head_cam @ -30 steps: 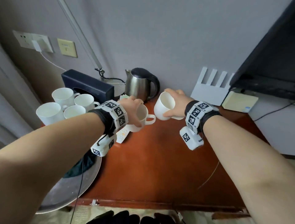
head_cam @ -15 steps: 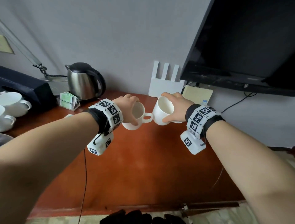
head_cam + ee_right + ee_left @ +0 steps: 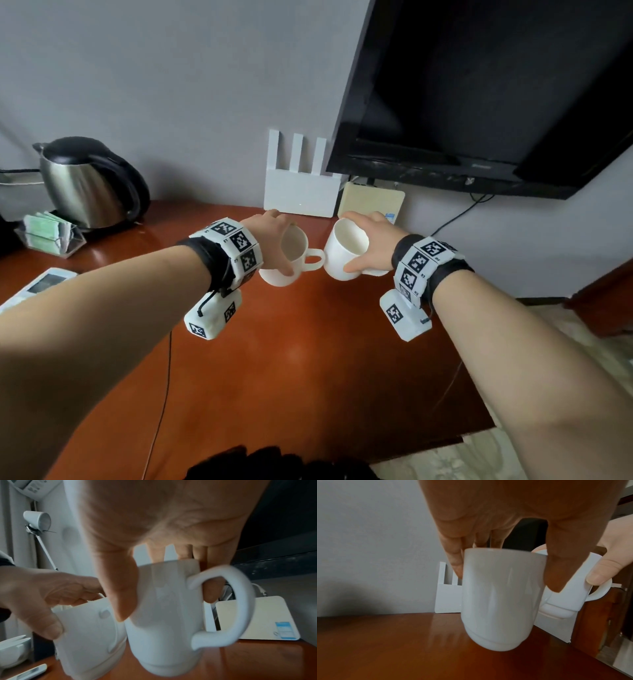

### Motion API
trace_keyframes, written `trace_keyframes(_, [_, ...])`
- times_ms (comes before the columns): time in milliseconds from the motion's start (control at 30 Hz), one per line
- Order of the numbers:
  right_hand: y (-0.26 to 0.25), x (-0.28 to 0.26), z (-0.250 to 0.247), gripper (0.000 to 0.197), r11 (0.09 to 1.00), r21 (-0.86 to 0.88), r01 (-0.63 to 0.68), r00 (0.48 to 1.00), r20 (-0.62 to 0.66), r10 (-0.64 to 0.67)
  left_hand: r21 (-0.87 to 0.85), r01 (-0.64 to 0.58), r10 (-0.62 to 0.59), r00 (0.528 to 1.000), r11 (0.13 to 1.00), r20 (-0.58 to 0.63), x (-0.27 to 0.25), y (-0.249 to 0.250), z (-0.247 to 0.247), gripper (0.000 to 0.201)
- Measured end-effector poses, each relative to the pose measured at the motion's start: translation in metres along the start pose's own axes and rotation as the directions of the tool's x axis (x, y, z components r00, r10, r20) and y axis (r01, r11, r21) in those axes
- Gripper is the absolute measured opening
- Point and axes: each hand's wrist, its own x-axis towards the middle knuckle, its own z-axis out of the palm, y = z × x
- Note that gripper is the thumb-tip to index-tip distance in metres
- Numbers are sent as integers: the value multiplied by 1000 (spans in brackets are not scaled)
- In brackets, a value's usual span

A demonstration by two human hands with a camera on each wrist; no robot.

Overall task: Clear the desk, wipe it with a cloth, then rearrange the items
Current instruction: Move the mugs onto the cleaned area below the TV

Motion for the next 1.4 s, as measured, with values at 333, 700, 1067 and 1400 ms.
trace_keyframes(333, [65,31,-9,87,996,73,-51,999,-16,52,-20,-27,27,1000,999,4,59,45,-3,89])
trace_keyframes(700, [195,99,2,93,986,98,-132,990,54,127,-47,63,-59,996,997,69,164,119,35,92])
trace_keyframes(1067, [260,174,7,79,983,127,-134,991,7,134,-22,72,-69,994,997,88,262,162,54,88])
trace_keyframes(1400, [259,216,19,79,991,85,-101,993,74,95,138,-69,52,991,988,121,302,158,56,67])
